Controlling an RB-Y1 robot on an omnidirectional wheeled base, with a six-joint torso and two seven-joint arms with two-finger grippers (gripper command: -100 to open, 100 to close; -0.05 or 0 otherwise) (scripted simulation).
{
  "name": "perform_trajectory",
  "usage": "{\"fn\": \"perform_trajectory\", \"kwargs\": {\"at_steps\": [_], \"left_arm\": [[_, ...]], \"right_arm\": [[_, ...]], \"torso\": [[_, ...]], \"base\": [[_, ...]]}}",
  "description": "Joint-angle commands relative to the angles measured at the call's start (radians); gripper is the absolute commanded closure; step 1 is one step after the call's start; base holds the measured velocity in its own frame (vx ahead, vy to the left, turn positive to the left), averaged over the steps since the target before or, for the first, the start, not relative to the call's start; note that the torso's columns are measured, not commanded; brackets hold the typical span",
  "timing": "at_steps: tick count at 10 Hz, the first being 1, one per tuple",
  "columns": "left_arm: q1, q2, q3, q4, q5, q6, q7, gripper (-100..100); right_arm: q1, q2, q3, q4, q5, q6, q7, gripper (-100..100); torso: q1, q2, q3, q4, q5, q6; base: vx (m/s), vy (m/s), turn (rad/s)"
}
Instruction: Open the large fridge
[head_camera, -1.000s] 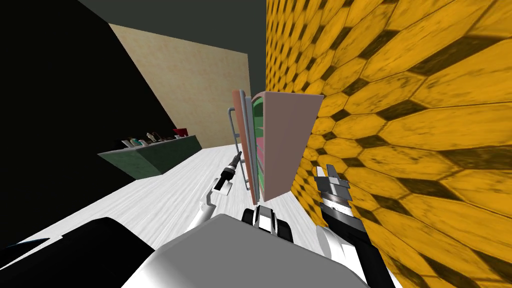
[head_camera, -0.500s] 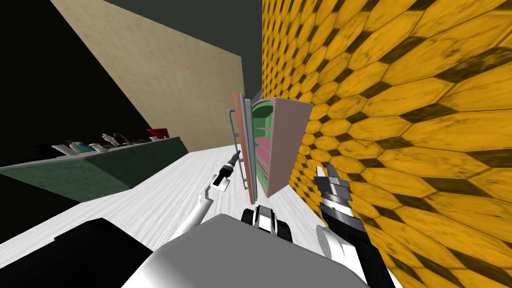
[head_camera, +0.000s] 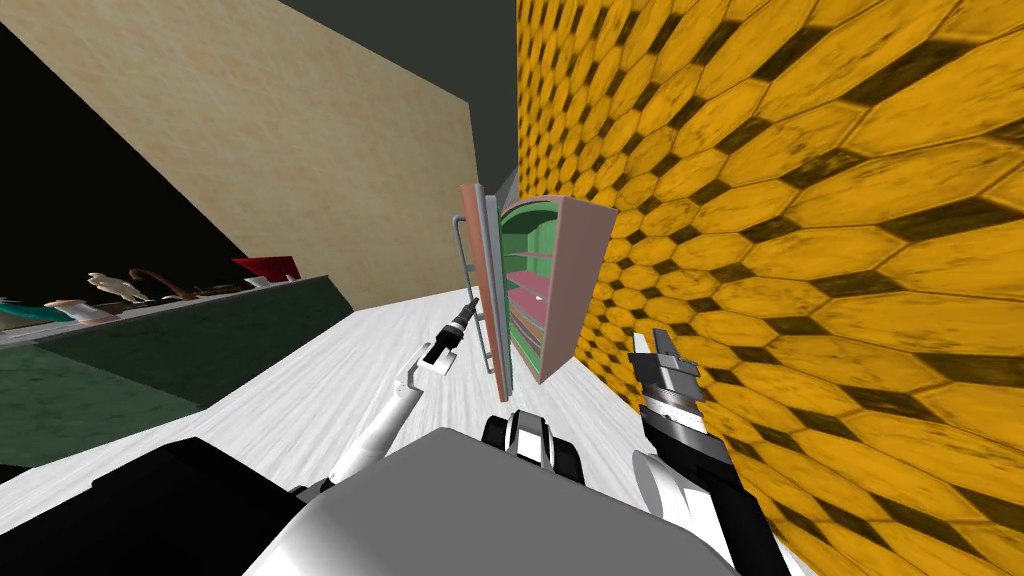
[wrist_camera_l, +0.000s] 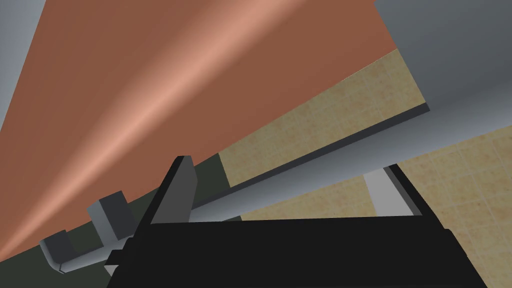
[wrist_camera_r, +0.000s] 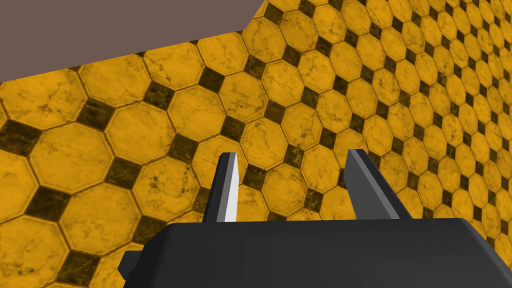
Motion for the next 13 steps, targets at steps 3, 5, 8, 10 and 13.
{"fn": "perform_trajectory", "kwargs": {"at_steps": [3,5,8,10,13], "left_arm": [[-0.038,0.061,0.021,0.064,0.023,-0.011,0.025,100],[-0.051,0.081,0.031,0.102,0.033,-0.029,0.034,100],[-0.077,0.121,0.049,0.174,0.052,-0.065,0.052,100],[-0.091,0.141,0.059,0.216,0.061,-0.083,0.062,100],[-0.117,0.181,0.077,0.284,0.081,-0.120,0.080,100]], "right_arm": [[0.000,0.000,0.000,0.000,0.000,0.000,0.000,0],[0.000,0.000,0.000,0.000,0.000,0.000,0.000,0],[0.000,0.000,0.000,0.000,0.000,0.000,0.000,0],[0.000,0.000,0.000,0.000,0.000,0.000,0.000,0],[0.000,0.000,0.000,0.000,0.000,0.000,0.000,0]], "torso": [[-0.009,0.003,0.003,0.000,-0.001,-0.003],[0.006,0.002,0.001,0.001,0.002,-0.001],[0.004,-0.004,-0.003,-0.001,0.001,0.003],[0.003,-0.011,-0.008,-0.001,0.000,0.004],[-0.001,-0.010,-0.007,-0.003,0.000,0.006]], "base": [[-0.100,0.138,-0.176],[-0.117,0.261,-0.262],[-0.156,0.286,-0.261],[-0.188,0.323,-0.296],[-0.199,0.274,-0.284]]}}
